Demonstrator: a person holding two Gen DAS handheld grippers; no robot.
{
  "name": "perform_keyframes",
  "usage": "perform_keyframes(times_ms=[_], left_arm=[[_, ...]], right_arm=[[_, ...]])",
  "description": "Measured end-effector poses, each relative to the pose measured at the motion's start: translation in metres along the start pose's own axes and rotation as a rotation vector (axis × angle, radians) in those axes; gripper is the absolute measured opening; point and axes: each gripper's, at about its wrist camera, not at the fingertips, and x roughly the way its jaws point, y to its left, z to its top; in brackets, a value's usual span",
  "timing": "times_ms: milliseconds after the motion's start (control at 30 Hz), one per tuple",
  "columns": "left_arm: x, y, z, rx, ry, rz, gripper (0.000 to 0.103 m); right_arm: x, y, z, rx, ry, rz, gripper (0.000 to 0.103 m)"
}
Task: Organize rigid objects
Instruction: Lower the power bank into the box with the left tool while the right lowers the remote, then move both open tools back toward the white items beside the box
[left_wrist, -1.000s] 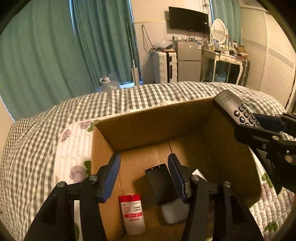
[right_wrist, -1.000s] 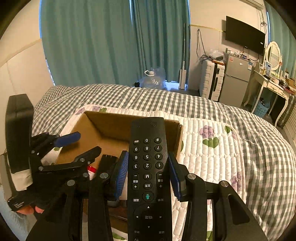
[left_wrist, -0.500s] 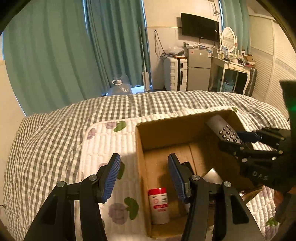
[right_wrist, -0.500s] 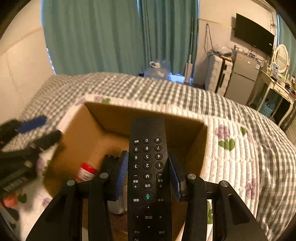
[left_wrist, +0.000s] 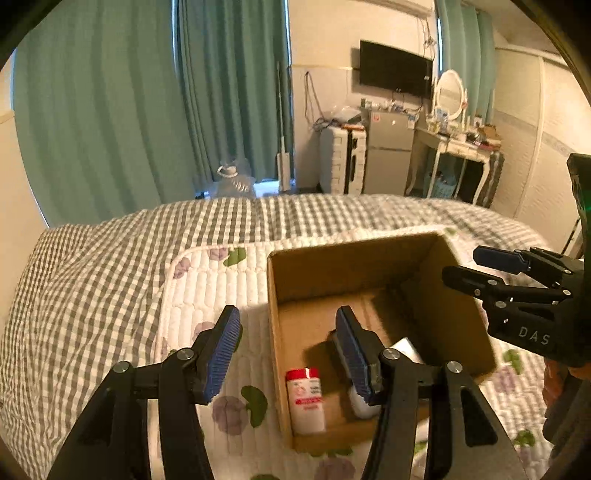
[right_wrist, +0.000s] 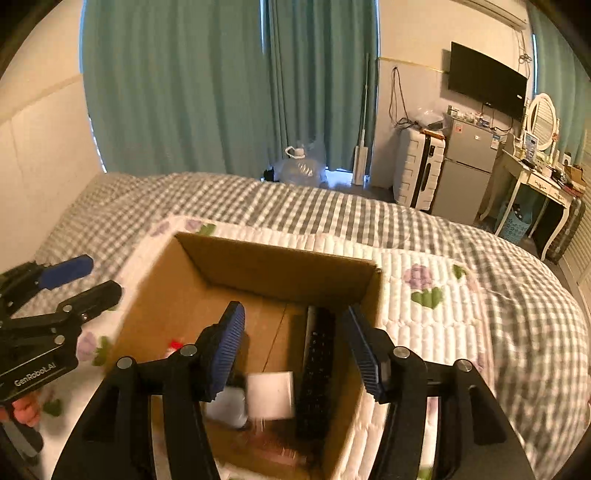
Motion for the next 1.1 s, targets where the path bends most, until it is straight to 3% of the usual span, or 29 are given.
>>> perform_keyframes(times_ms=[100, 300, 500, 733, 800, 900, 1100], left_arm=[[-0.036, 0.0, 0.0, -0.008, -0.047, 0.01, 0.082], [-0.09, 0.003, -0.012, -0.031, -0.058, 0.063, 0.091], [-0.114, 0.008, -0.049, -0.044, -0.061, 0.113, 0.097], [-0.1, 0.005, -0.099, -0.074, -0.036, 0.149, 0.098], [-0.086, 0.002, -0.116, -0.081, 0.002, 0.143, 0.098], [-0.063, -0.006, -0.136, -0.084, 0.051, 0.145, 0.098], [-0.024, -0.016, -0.155, -0.088, 0.138, 0.144, 0.098]], right_arm=[[-0.041, 0.006, -0.001, -0.018, -0.024, -0.038, 0.07], [-0.113, 0.018, -0.019, -0.039, -0.056, -0.073, 0.076], [-0.14, 0.02, -0.06, -0.02, -0.045, -0.091, 0.079], [-0.114, 0.025, -0.124, -0.007, 0.02, -0.092, 0.079], [-0.098, 0.024, -0.138, 0.009, 0.046, -0.089, 0.079], [-0.071, 0.019, -0.152, 0.018, 0.091, -0.085, 0.079], [-0.017, 0.015, -0.163, -0.081, 0.195, -0.048, 0.079]])
